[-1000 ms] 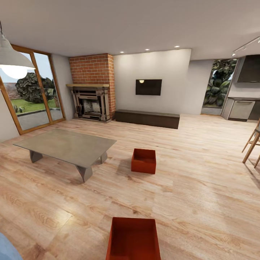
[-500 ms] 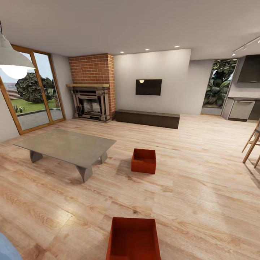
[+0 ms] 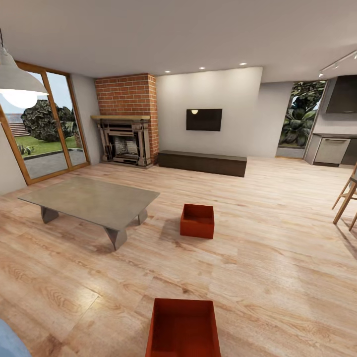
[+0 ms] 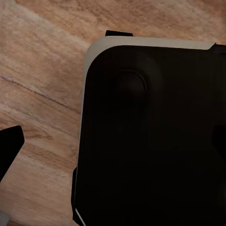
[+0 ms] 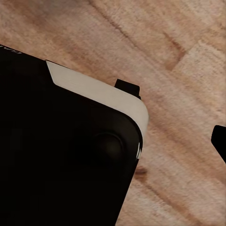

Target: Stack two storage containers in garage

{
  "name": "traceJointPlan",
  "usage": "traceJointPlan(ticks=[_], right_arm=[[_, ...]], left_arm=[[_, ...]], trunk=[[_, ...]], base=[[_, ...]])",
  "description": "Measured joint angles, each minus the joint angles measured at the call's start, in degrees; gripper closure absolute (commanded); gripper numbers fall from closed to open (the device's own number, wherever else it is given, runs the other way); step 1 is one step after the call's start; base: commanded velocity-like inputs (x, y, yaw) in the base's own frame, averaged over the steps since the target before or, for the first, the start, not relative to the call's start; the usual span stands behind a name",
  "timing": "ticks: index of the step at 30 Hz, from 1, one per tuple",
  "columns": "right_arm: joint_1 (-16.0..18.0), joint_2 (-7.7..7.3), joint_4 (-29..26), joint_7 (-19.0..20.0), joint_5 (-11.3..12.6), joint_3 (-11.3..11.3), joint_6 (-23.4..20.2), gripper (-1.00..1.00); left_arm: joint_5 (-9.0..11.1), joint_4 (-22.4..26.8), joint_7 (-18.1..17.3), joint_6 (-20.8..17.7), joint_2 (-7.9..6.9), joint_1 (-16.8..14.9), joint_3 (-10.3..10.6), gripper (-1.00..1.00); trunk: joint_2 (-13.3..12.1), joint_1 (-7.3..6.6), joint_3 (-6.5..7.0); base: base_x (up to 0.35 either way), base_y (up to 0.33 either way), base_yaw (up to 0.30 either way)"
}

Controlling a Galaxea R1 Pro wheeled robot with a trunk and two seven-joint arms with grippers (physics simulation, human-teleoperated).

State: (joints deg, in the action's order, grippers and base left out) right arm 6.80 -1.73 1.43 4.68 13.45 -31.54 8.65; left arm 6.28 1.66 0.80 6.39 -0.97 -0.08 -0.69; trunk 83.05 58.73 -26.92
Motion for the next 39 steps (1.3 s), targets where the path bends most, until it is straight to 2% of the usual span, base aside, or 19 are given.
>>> traceJointPlan(ticks=[13, 39], right_arm=[[0.0, 0.07, 0.0, 0.0, 0.02, 0.0, -0.42, -1.0], [0.0, 0.0, 0.0, 0.09, 0.25, 0.09, -0.53, -1.0]], left_arm=[[0.0, 0.0, -0.01, -0.01, 0.0, 0.0, 0.0, -1.0], [-0.42, 0.09, -0.01, -0.01, -0.1, 0.0, 0.51, -1.0]], trunk=[[0.0, 0.0, -0.12], [0.0, 0.0, -2.48]], base=[[0.0, 0.0, 0.0], [0.0, 0.0, 0.008]])
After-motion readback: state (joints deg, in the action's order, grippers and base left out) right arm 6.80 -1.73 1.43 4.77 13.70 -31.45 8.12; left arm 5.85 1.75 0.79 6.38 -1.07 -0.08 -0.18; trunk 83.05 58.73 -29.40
